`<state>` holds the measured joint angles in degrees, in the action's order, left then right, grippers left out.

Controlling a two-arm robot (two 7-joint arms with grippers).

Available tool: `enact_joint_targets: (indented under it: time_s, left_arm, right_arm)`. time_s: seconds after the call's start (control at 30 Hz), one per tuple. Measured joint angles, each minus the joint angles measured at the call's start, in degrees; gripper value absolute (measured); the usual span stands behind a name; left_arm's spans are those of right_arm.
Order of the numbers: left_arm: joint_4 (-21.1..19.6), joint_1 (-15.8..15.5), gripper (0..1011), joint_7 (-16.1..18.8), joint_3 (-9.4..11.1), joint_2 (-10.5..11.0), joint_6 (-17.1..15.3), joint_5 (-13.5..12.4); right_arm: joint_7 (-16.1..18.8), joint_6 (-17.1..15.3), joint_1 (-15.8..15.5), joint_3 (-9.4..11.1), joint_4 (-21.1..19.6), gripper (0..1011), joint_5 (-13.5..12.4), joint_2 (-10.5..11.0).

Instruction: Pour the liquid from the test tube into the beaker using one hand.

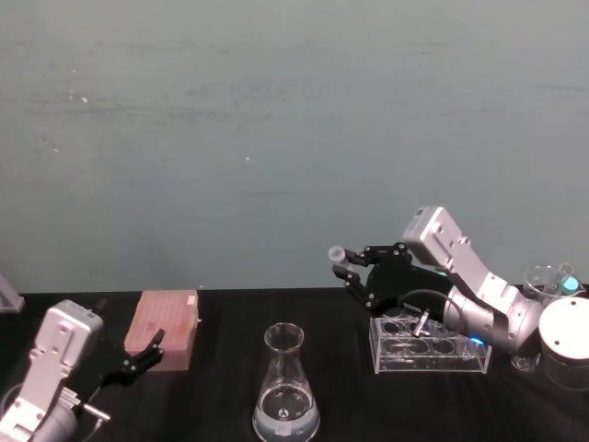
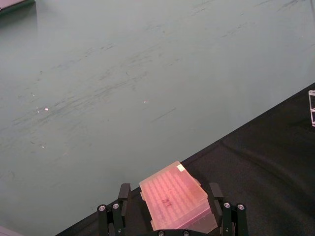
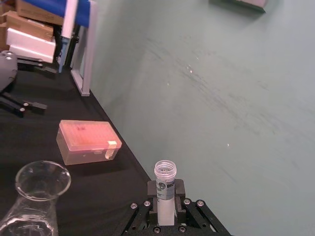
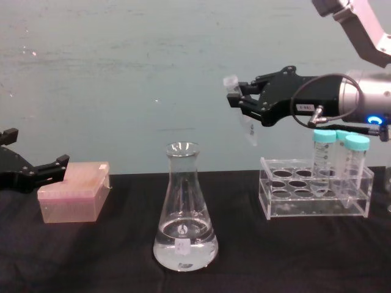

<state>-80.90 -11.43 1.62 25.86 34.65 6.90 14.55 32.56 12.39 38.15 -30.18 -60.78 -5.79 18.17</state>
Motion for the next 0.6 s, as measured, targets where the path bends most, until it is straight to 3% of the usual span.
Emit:
enact_joint_targets:
  time_s: [0.33, 0.6]
  left_arm:
    - [0.0, 0.0, 1000, 0.0, 0.0, 0.0, 0.0, 0.0]
    - [0.0, 0.0, 1000, 0.0, 0.0, 0.0, 0.0, 0.0]
  right_arm:
    - [-0.99, 2.61, -0.37, -1.58, -2.63, 194, 3.86, 0.45]
    - [-3.31, 4.82, -0.8, -2.83, -4.71, 194, 8.68, 1.02]
